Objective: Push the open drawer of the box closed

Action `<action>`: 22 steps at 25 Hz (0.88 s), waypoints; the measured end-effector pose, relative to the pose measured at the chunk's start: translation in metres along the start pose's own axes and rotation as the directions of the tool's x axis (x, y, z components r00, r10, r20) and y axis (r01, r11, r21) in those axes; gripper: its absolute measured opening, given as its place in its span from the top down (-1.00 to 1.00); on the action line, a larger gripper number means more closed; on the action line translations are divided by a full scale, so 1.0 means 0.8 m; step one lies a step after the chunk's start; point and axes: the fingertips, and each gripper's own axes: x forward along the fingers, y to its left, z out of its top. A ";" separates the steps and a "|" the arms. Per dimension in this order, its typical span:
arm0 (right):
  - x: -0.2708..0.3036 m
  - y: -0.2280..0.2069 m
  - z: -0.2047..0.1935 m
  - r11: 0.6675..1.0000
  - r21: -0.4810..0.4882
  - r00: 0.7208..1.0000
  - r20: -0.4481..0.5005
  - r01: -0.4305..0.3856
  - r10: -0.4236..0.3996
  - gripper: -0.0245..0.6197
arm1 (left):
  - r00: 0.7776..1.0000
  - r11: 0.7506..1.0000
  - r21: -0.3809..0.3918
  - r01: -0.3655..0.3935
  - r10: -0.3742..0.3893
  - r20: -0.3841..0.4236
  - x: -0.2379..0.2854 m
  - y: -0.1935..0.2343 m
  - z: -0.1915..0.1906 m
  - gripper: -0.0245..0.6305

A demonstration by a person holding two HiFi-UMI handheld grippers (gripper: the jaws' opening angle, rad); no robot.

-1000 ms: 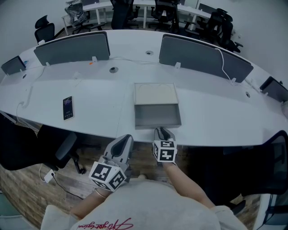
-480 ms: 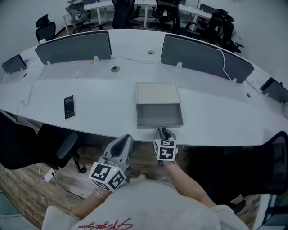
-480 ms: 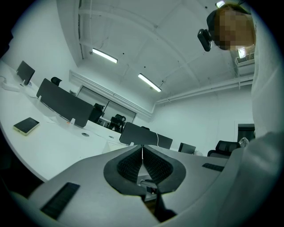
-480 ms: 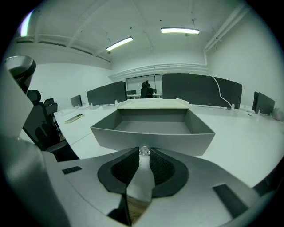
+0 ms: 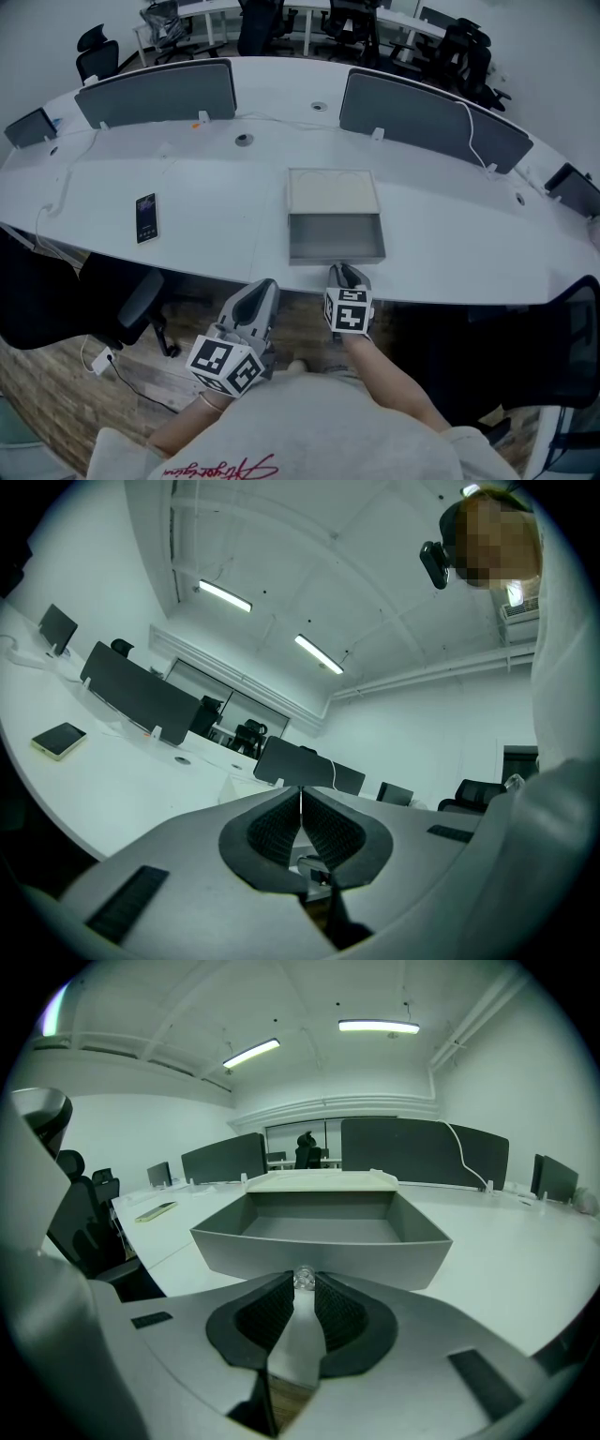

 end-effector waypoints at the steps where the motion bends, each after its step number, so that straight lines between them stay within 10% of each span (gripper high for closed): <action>1: 0.000 0.000 0.000 1.000 0.001 1.000 -0.001 -0.003 0.003 0.70 | 1.000 1.000 -0.004 0.001 -0.001 -0.006 0.000 0.000 -0.002 0.87; 22: 0.010 -0.001 0.019 0.999 0.000 0.998 0.024 -0.050 0.050 0.70 | 0.999 0.999 -0.014 -0.044 0.044 -0.017 0.001 -0.005 -0.006 0.87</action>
